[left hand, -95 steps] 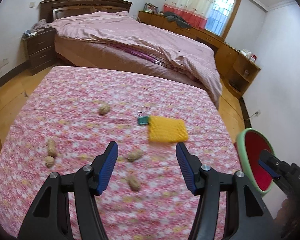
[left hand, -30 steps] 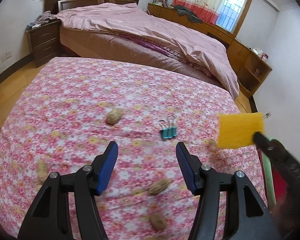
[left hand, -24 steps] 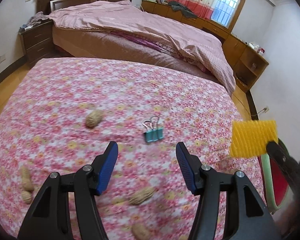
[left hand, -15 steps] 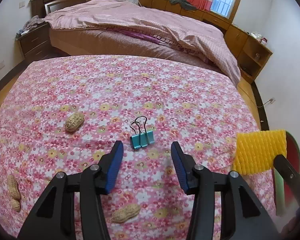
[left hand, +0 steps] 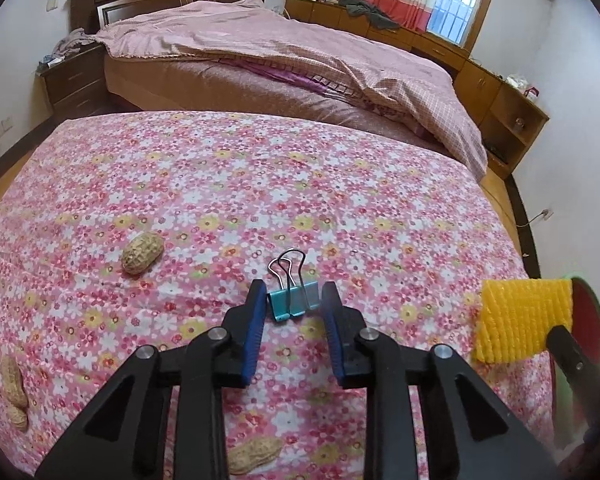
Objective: Collect trash
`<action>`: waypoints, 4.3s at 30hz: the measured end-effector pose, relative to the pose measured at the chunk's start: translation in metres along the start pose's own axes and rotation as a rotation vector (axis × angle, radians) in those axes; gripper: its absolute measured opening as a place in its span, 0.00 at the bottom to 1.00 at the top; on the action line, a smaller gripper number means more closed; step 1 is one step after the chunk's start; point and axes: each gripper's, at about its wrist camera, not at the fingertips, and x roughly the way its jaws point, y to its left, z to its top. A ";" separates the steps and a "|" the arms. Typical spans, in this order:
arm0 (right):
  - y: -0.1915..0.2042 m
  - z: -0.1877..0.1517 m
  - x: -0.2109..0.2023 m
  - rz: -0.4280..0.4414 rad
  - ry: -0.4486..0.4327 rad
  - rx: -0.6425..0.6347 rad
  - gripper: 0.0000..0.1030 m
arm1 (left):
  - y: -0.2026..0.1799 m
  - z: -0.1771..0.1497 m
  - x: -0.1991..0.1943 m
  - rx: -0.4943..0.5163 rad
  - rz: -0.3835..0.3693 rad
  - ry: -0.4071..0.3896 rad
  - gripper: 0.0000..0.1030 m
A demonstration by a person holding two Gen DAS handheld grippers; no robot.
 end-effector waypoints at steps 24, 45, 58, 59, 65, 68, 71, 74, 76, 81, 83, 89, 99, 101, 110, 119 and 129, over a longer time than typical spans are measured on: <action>-0.018 -0.007 -0.095 -0.100 -0.205 -0.013 0.07 | -0.040 -0.043 -0.127 0.081 -0.194 -0.114 0.27; -0.139 -0.031 -0.184 -0.354 -0.309 0.208 0.09 | -0.188 -0.077 -0.126 0.332 -0.343 -0.027 0.27; -0.174 -0.027 -0.179 -0.382 -0.227 0.200 0.11 | -0.251 -0.095 -0.084 0.418 -0.405 0.072 0.28; -0.175 -0.026 -0.178 -0.377 -0.220 0.199 0.12 | -0.253 -0.095 -0.082 0.423 -0.403 0.079 0.33; -0.178 -0.026 -0.169 -0.365 -0.170 0.187 0.23 | -0.252 -0.095 -0.080 0.408 -0.375 0.086 0.44; -0.178 -0.028 -0.166 -0.367 -0.142 0.181 0.25 | -0.241 -0.094 -0.090 0.387 -0.341 0.076 0.44; -0.173 -0.027 -0.167 -0.348 -0.140 0.156 0.32 | -0.227 -0.093 -0.098 0.351 -0.311 0.075 0.44; -0.165 -0.027 -0.172 -0.325 -0.150 0.153 0.34 | -0.211 -0.093 -0.107 0.309 -0.294 0.071 0.44; -0.160 -0.027 -0.174 -0.305 -0.159 0.153 0.37 | -0.202 -0.095 -0.113 0.296 -0.277 0.058 0.44; -0.132 -0.031 -0.184 -0.249 -0.179 0.125 0.37 | -0.180 -0.098 -0.132 0.274 -0.241 0.026 0.44; -0.119 -0.034 -0.188 -0.232 -0.184 0.107 0.38 | -0.171 -0.098 -0.141 0.266 -0.233 0.008 0.44; -0.081 -0.040 -0.199 -0.209 -0.197 0.056 0.47 | -0.141 -0.100 -0.172 0.234 -0.203 -0.045 0.44; -0.022 -0.065 -0.205 -0.149 -0.177 -0.009 0.54 | -0.078 -0.113 -0.216 0.155 -0.110 -0.101 0.44; -0.012 -0.068 -0.203 -0.130 -0.165 -0.025 0.54 | -0.064 -0.116 -0.223 0.139 -0.094 -0.112 0.44; 0.037 -0.092 -0.199 -0.051 -0.145 -0.118 0.64 | -0.008 -0.134 -0.256 0.083 0.010 -0.175 0.44; 0.055 -0.116 -0.210 -0.083 -0.209 -0.183 0.74 | 0.026 -0.159 -0.265 0.058 0.055 -0.204 0.49; 0.055 -0.131 -0.207 -0.121 -0.208 -0.199 0.76 | 0.041 -0.183 -0.261 0.017 0.071 -0.235 0.50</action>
